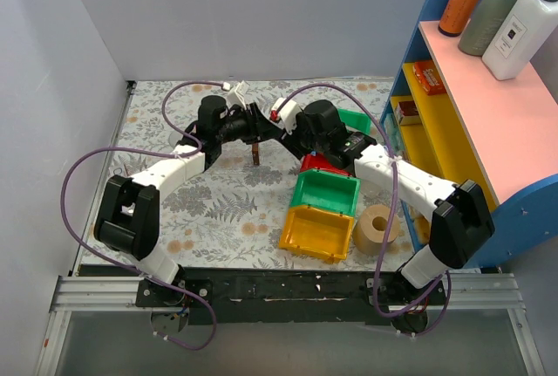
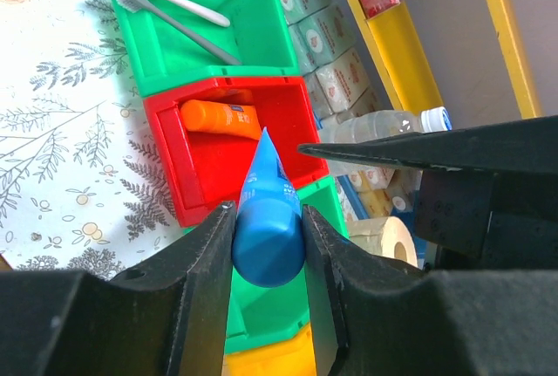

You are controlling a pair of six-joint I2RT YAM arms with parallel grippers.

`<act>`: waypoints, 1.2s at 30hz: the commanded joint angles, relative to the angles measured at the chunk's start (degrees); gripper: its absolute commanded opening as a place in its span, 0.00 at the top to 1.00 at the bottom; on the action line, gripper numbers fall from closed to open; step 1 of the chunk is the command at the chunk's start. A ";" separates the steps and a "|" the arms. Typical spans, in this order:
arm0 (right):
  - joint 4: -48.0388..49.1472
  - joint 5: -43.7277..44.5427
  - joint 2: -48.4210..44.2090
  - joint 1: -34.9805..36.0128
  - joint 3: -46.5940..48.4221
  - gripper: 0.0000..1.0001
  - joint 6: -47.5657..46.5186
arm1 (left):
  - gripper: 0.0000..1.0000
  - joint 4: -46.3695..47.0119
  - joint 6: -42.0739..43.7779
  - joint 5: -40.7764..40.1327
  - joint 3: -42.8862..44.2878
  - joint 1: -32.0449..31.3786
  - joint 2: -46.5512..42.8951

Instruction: Prepare toiletry sets of a toothbrush and toothpaste on the tray

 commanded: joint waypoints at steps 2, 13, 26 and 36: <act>3.31 0.13 -3.36 -1.21 -1.34 0.39 1.17 | 1.00 3.69 -1.22 2.24 -0.69 1.95 -4.40; 7.79 -22.23 -7.49 -16.91 -1.09 0.26 22.58 | 1.00 7.03 -0.79 4.17 -1.66 5.12 -6.59; 30.10 -47.50 -4.68 -27.05 -8.02 0.37 54.77 | 1.00 26.54 -10.53 12.70 -8.34 9.34 -9.06; 30.82 -49.97 -2.39 -26.70 -9.51 0.42 55.05 | 1.00 29.53 -11.15 13.93 -9.04 9.43 -10.20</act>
